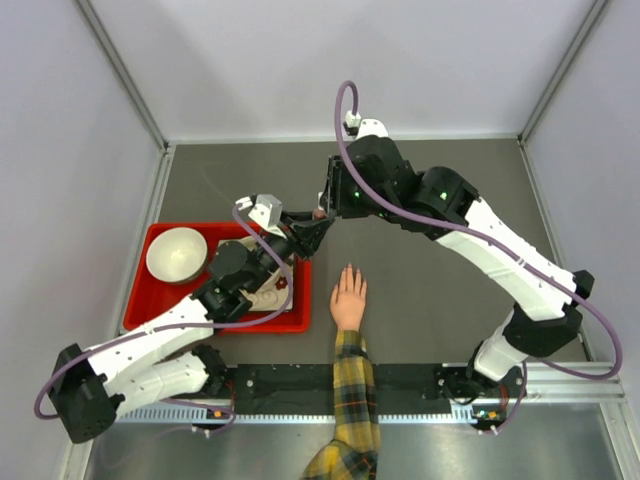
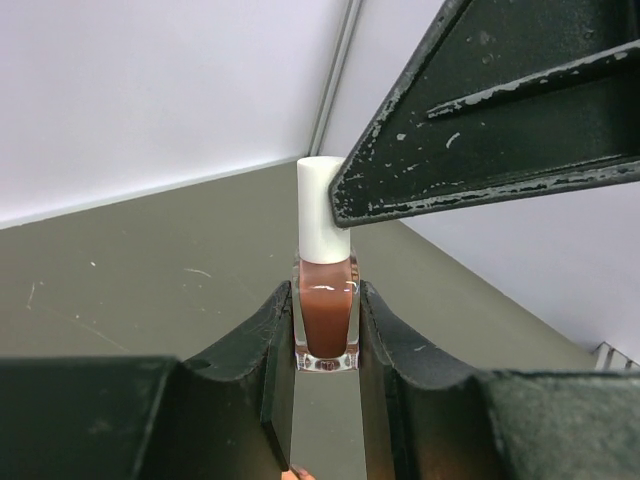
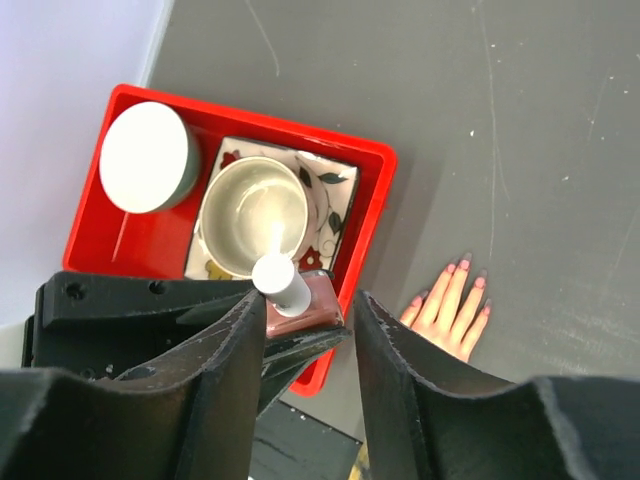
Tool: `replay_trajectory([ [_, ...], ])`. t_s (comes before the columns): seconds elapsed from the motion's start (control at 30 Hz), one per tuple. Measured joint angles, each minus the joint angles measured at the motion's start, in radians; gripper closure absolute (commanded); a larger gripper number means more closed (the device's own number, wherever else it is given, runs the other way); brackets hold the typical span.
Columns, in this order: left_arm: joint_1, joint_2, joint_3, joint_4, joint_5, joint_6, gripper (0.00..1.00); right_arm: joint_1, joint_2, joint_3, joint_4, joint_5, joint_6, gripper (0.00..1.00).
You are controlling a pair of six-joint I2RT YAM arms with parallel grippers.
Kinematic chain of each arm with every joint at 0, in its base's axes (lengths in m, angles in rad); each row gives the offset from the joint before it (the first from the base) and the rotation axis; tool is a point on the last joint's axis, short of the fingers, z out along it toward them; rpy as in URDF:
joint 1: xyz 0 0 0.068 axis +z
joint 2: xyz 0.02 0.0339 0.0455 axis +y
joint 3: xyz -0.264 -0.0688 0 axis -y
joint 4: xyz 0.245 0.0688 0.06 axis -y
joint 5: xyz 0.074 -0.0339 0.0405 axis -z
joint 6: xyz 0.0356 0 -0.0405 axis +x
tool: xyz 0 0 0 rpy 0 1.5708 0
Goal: Paint the nails
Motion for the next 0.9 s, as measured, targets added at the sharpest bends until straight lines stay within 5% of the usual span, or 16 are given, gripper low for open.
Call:
replay_trajectory([
  [0.17, 0.0, 0.014, 0.0, -0.005, -0.018, 0.014, 1.0, 0.006, 0.023, 0.007, 0.002, 0.025, -0.005, 0.71],
  [0.67, 0.0, 0.021, 0.008, -0.015, -0.034, 0.022, 1.0, 0.013, 0.076, 0.028, 0.02, 0.035, -0.036, 0.75],
  [0.83, 0.0, 0.021, 0.01, -0.025, -0.038, 0.022, 1.0, 0.014, 0.081, 0.029, 0.018, 0.039, -0.061, 1.0],
  [0.9, 0.0, 0.021, 0.013, -0.03, -0.042, 0.016, 1.0, 0.014, 0.081, 0.029, 0.018, 0.042, -0.076, 1.0],
])
